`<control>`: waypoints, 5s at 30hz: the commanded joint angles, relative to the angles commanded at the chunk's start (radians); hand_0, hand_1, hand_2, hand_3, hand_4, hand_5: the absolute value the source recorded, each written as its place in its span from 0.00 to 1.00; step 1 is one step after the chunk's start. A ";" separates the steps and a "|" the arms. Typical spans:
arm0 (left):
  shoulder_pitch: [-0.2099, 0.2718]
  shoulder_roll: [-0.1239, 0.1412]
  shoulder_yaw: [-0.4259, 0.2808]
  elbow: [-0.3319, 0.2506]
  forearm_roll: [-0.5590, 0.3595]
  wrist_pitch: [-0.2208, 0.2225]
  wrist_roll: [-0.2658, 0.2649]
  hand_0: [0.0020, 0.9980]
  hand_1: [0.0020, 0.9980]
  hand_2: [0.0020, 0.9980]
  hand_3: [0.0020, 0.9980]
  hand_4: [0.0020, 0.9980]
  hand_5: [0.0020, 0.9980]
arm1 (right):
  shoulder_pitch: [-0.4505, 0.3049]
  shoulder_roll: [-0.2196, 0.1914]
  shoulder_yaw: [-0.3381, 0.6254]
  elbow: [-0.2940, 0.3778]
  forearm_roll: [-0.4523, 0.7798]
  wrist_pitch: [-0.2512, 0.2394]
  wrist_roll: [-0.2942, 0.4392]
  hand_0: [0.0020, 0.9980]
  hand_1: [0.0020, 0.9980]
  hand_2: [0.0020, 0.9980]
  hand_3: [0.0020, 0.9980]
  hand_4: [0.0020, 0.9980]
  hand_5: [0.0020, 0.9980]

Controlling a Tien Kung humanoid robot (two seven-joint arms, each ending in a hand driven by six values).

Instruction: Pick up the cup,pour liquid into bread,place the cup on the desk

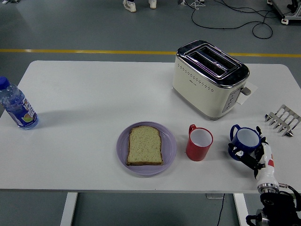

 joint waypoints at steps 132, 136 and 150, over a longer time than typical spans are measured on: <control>0.006 0.000 -0.038 -0.005 -0.014 -0.002 0.001 0.65 0.60 0.59 0.52 0.30 0.76 | 0.703 -0.233 -0.561 0.752 -1.299 0.478 -1.198 0.43 0.44 0.55 0.55 0.66 0.00; 0.007 -0.001 -0.038 -0.005 -0.016 -0.001 0.001 0.65 0.60 0.59 0.52 0.30 0.76 | 0.762 -0.221 -0.627 0.745 -1.355 0.521 -1.198 0.43 0.44 0.55 0.55 0.66 0.00; 0.009 0.000 -0.032 -0.005 -0.021 -0.002 0.002 0.65 0.60 0.59 0.53 0.30 0.76 | 0.865 -0.178 -0.744 0.720 -1.367 0.668 -1.198 0.44 0.45 0.57 0.56 0.59 0.00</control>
